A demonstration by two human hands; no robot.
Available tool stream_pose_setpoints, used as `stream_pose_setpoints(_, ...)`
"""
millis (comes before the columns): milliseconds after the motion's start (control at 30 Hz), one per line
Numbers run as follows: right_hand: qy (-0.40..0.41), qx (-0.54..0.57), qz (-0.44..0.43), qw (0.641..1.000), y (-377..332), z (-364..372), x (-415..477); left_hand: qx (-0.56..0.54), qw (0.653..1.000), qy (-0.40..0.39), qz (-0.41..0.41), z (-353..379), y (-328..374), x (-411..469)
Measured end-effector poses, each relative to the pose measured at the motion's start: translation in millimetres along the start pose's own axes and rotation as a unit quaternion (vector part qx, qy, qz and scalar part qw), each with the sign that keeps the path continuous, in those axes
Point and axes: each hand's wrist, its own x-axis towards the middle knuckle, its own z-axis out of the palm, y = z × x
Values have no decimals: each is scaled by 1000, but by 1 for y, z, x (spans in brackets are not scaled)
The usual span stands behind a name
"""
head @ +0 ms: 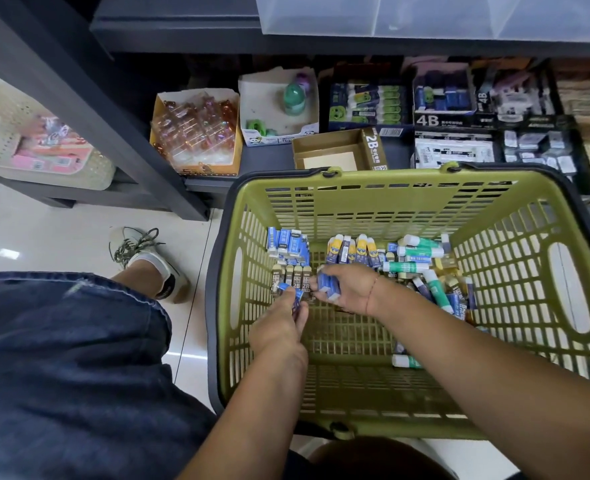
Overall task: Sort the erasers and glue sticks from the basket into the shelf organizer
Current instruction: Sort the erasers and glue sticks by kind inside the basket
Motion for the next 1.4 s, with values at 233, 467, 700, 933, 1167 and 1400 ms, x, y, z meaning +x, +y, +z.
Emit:
stream_pose_setpoints(233,0,-42,-101,994,-27,12,-6,-8,1000,-12,22,2,-1,-1)
stream_pose_setpoints(467,199,-64,-128,969,-32,57,15,-21,999,-18,26,5,1,-1)
stream_pose_setpoints(700,215,-55,-178,959,-23,83,29,-38,998,-30,32,9,1,0)
stream_pose_setpoints(933,161,-76,-112,978,-37,74,17,-36,999,-16,26,9,2,2)
stream_pose_setpoints(1167,185,-101,-146,967,-34,47,25,-25,999,-11,25,10,-1,1)
stream_pose_setpoints(1400,213,-114,-181,953,-31,57,21,-26,999,-1,26,9,1,-1)
